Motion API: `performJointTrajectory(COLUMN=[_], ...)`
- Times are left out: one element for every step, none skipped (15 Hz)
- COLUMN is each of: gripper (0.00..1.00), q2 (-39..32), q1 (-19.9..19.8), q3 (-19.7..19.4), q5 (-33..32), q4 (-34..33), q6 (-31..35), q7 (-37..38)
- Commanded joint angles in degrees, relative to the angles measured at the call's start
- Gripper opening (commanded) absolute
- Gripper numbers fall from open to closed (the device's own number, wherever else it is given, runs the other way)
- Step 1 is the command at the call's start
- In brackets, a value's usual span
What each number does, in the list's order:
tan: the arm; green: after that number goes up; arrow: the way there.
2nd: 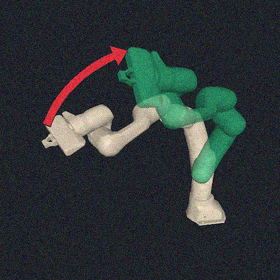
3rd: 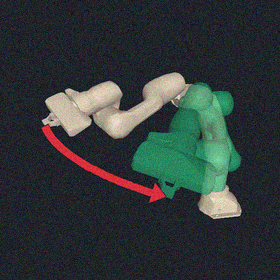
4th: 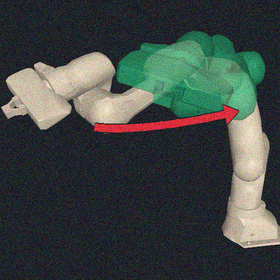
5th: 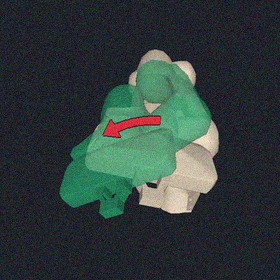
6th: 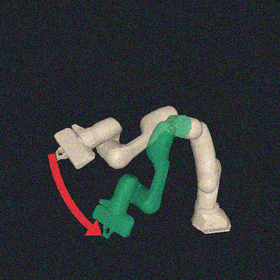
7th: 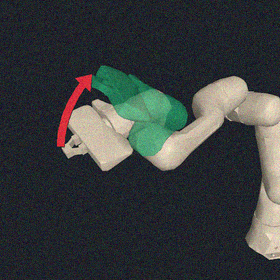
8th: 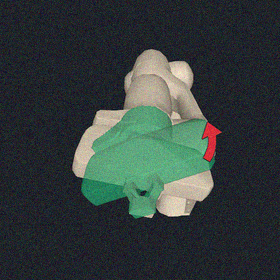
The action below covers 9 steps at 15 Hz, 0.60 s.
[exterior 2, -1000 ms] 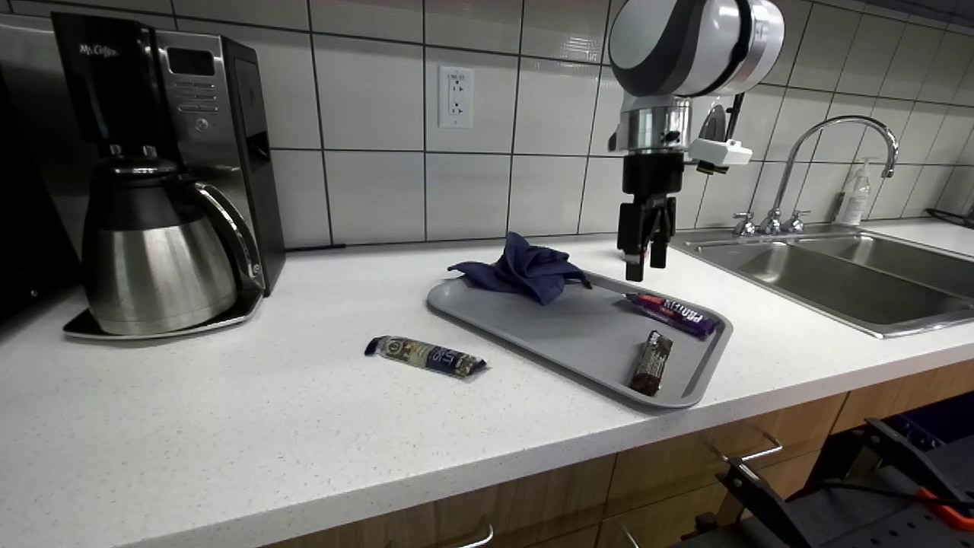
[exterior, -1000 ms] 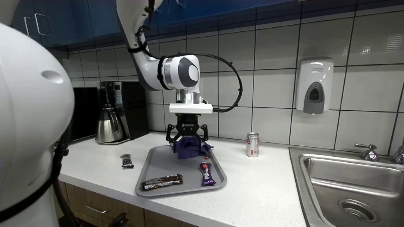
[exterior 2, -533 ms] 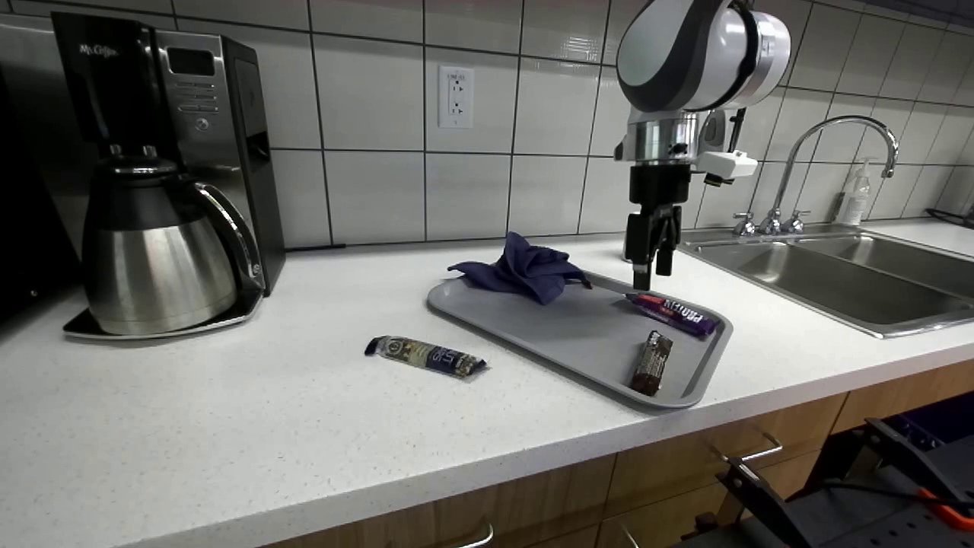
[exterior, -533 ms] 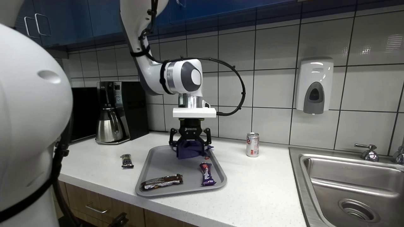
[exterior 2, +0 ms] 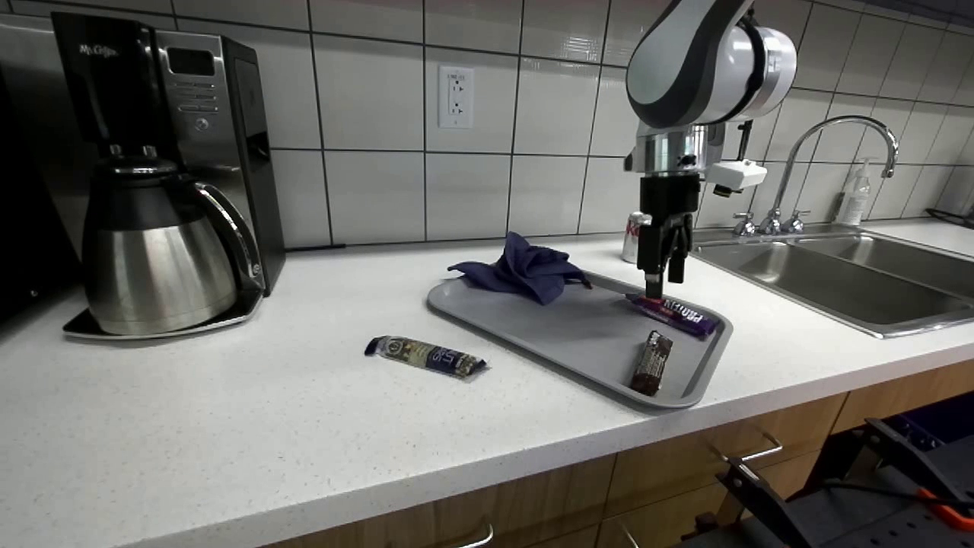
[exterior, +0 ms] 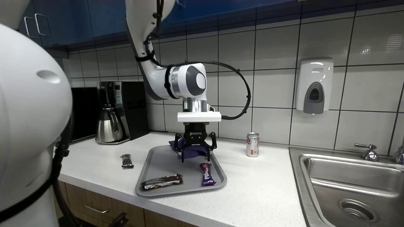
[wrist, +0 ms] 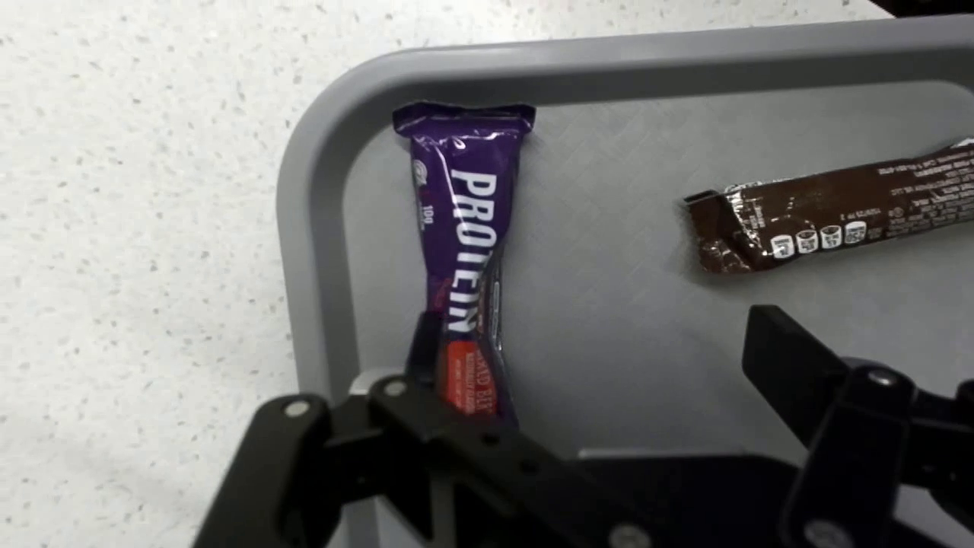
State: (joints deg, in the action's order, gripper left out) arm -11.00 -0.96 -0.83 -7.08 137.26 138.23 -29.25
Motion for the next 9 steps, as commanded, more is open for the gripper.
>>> performJointTrajectory(gripper=[1.0, 1.0, 1.0, 1.0, 1.0, 1.0, 1.0, 1.0, 1.0], q2=[-1.04, -1.6, -2.04, -2.54, -3.05, -3.46, -3.91, -4.45, -4.96], q1=[-0.66, -0.71, -0.67, -0.59, -0.57, -0.61, -0.55, -0.53, -0.45], q3=[-0.32, -0.49, -0.68, -0.87, -0.99, -1.04, -1.21, -1.29, -1.5], q5=[-2.49, -2.51, -2.81, -3.12, -3.25, -3.18, -3.41, -3.42, -3.67], q4=[-0.05, -0.39, -0.59, -0.83, -1.13, -1.36, -1.62, -2.0, -2.4], q6=[2.15, 2.35, 2.66, 2.93, 3.1, 3.26, 3.55, 3.56, 3.68], q7=[3.83, 4.63, 5.63, 6.74, 7.74, 8.35, 9.36, 9.97, 10.88])
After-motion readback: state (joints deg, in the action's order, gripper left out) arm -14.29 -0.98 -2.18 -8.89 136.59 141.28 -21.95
